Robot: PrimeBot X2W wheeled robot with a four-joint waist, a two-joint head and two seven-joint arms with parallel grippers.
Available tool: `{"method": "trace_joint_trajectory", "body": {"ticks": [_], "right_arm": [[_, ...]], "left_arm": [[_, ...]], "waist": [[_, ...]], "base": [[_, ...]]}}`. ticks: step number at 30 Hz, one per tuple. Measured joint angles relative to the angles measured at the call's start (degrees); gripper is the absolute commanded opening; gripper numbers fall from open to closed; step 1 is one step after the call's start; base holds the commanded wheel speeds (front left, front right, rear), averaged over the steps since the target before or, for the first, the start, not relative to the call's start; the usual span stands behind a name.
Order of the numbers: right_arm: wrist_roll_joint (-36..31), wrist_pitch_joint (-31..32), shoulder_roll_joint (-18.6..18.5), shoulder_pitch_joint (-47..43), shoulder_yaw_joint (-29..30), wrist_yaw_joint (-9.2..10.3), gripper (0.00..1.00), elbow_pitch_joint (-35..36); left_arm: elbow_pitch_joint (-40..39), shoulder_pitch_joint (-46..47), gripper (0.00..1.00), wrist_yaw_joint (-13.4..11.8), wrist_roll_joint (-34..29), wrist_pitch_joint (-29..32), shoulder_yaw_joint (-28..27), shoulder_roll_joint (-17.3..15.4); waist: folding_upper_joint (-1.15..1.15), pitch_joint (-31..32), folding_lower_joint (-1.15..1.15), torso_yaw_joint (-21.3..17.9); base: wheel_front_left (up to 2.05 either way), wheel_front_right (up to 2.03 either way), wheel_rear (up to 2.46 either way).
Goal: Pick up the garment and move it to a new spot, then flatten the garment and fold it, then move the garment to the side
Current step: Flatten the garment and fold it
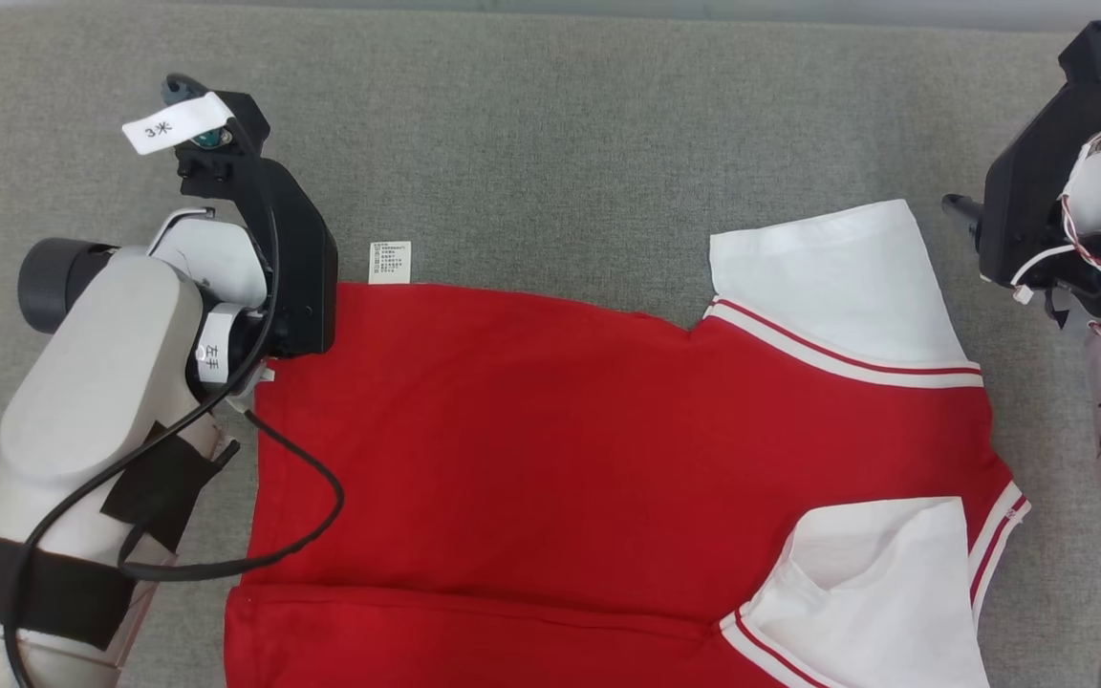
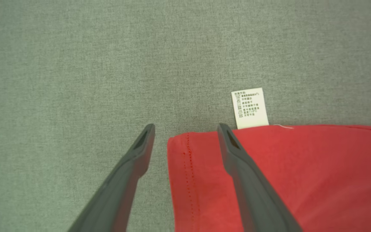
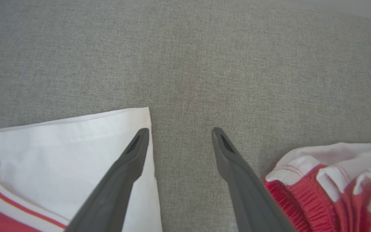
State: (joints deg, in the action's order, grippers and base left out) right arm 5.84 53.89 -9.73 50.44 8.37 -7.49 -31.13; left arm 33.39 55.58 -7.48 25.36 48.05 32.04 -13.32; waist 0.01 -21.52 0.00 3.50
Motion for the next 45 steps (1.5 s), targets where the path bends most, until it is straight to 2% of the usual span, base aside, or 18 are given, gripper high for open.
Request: {"method": "trace_joint_trajectory", "body": {"ticks": [5, 14, 18, 23, 33, 36, 37, 42, 44, 45], "right_arm": [[-0.41, -0.2, 0.44, 0.43, 0.03, -0.01, 1.0, -1.08], [-2.53, -1.02, 0.29, 2.21, 0.69, -0.01, 1.0, -2.97], [-3.22, -1.82, 0.15, 2.92, 0.94, -0.01, 1.0, -4.32], [-3.37, -2.57, 0.23, 3.48, 0.94, -0.01, 1.0, -5.93], [-3.41, -4.0, 0.18, 4.46, 0.8, -0.01, 1.0, -7.66], [-3.44, -4.37, 0.16, 4.96, 0.79, -0.01, 1.0, -8.04], [-3.44, -4.5, 0.16, 5.05, 0.76, -0.01, 1.0, -8.11], [-3.44, -4.55, 0.11, 5.21, 0.83, 0.0, 1.0, -8.65], [-3.44, -4.53, 0.08, 5.21, 0.88, -0.01, 1.0, -8.73], [-3.44, -4.52, 0.02, 5.21, 0.91, -0.01, 1.0, -8.76]], "left_arm": [[-0.49, -0.16, 1.0, -0.92, 0.47, 3.64, 0.32, -0.49], [-1.16, -0.83, 1.0, -1.92, 0.49, 5.58, 1.15, -0.86], [-1.36, -0.81, 0.94, -2.09, 0.6, 5.82, 1.49, -0.34], [-1.37, -0.37, 1.0, -2.59, 0.74, 4.93, 1.37, -0.22], [-0.67, 0.46, 0.97, -3.19, 0.8, 5.71, 1.04, -1.94], [-0.54, 0.88, 0.93, -3.63, 0.81, 5.7, 0.86, -2.32], [-0.52, 0.97, 0.87, -3.69, 0.81, 5.7, 0.86, -2.35], [-0.56, 1.02, 0.75, -4.1, 1.22, 6.19, 0.8, -2.58], [-0.6, 1.03, 0.66, -4.09, 1.33, 6.42, 0.82, -2.58], [-0.67, 1.03, 0.59, -4.07, 1.35, 6.5, 0.87, -2.56]], "waist": [[-0.01, 0.5, 0.0, 0.04], [-0.01, -1.21, 0.0, -0.08], [-0.01, -1.88, 0.0, 0.39], [-0.01, -2.37, 0.0, 0.75], [-0.01, -2.58, 0.0, -0.04], [-0.01, -2.69, 0.0, -0.27], [-0.01, -2.73, 0.0, -0.32], [-0.01, -2.93, 0.0, -0.39], [-0.01, -2.97, 0.0, -0.37], [-0.01, -3.01, 0.0, -0.33]], "base": [[0.0, 0.0, 0.0], [0.0, 0.0, 0.0], [0.0, 0.0, 0.0], [0.0, 0.0, 0.0], [0.0, 0.0, 0.0], [0.0, 0.0, 0.0], [0.0, 0.0, 0.0], [0.0, 0.0, 0.0], [0.0, 0.0, 0.0], [0.0, 0.0, 0.0]]}}
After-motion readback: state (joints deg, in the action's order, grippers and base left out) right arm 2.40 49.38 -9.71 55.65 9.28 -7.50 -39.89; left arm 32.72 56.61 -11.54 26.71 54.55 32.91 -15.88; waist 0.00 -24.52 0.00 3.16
